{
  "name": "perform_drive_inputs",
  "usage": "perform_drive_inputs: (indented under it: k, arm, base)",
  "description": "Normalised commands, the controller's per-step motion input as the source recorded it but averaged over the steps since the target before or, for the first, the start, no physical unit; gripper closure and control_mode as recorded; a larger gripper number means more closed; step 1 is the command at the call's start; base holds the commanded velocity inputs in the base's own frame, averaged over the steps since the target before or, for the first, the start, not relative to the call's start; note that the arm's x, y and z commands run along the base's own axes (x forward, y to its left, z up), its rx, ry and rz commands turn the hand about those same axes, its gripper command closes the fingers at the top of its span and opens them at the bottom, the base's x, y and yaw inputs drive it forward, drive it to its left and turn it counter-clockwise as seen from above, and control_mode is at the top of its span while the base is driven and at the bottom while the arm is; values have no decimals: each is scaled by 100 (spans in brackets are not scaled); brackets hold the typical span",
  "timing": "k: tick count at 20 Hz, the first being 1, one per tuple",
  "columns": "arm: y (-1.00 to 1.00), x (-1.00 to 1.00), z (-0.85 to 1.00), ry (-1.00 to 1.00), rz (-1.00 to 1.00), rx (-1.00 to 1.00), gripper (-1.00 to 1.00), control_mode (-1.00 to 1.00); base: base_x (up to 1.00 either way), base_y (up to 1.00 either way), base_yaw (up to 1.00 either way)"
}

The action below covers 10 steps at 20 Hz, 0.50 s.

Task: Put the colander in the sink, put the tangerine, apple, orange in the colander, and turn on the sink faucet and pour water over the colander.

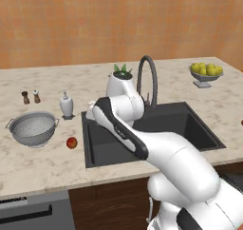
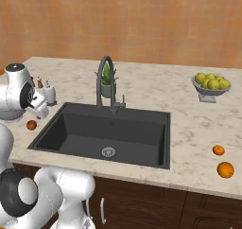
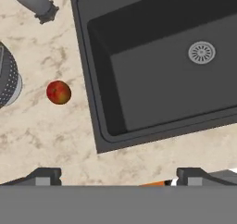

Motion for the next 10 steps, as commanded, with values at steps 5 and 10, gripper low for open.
perform_drive_inputs:
  k: [5, 10]
  arm:
    - [83, 44, -2, 14, -1, 2, -100, -100]
    - [73, 41, -5, 0, 0, 0, -100, -100]
  base:
    - [0, 0, 0]
    - [0, 0, 0]
